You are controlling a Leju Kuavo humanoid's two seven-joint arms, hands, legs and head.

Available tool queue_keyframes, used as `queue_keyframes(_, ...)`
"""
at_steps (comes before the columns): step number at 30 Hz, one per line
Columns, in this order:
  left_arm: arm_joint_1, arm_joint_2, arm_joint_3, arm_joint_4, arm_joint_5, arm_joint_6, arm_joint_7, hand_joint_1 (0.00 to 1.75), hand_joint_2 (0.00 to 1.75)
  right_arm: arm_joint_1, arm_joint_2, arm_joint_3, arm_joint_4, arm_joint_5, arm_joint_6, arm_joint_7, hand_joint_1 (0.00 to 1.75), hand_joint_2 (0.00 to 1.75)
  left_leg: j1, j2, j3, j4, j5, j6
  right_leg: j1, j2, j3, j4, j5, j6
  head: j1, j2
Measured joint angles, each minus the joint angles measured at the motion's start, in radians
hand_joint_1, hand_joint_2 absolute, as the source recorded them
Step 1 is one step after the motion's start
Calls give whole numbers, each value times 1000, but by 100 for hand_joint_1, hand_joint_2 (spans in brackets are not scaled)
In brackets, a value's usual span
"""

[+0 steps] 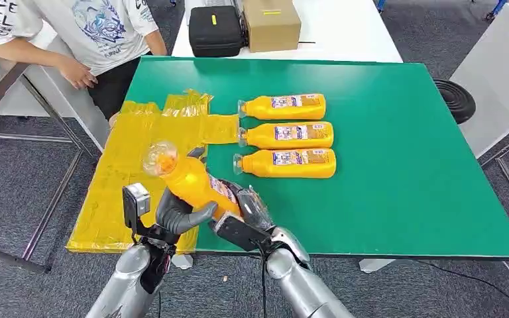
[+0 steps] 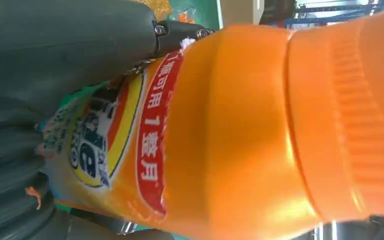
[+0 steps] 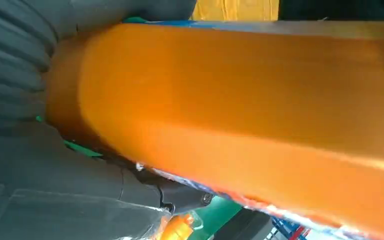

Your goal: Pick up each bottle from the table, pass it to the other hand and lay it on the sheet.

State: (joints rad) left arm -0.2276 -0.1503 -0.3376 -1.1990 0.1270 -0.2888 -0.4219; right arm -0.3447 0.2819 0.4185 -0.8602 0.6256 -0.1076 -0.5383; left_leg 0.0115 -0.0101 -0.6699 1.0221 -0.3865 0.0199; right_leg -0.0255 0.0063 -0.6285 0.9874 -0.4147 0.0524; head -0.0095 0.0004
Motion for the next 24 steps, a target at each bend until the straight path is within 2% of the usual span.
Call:
queue_keyframes(10, 2, 3, 15, 22, 70, -4, 7, 0, 175, -41, 3, 45, 63, 47, 4, 27, 175, 175, 0, 0, 0, 0, 0, 0, 0, 0, 0, 0, 0, 0, 0, 0)
queue_keyframes(11, 5, 3, 21, 22, 86, -4, 8, 147, 175, -48, 3, 49, 75, 54, 4, 31, 175, 175, 0, 0, 0, 0, 0, 0, 0, 0, 0, 0, 0, 0, 0, 0)
queue_keyframes(12, 9, 3, 27, 22, 100, -3, 8, 175, 175, -54, 4, 53, 84, 58, 3, 34, 175, 175, 0, 0, 0, 0, 0, 0, 0, 0, 0, 0, 0, 0, 0, 0)
queue_keyframes(24, 43, 3, 52, 12, 148, -9, -3, 175, 175, -74, 14, 64, 140, 71, -11, 37, 175, 175, 0, 0, 0, 0, 0, 0, 0, 0, -1, 0, 0, 0, 0, 0)
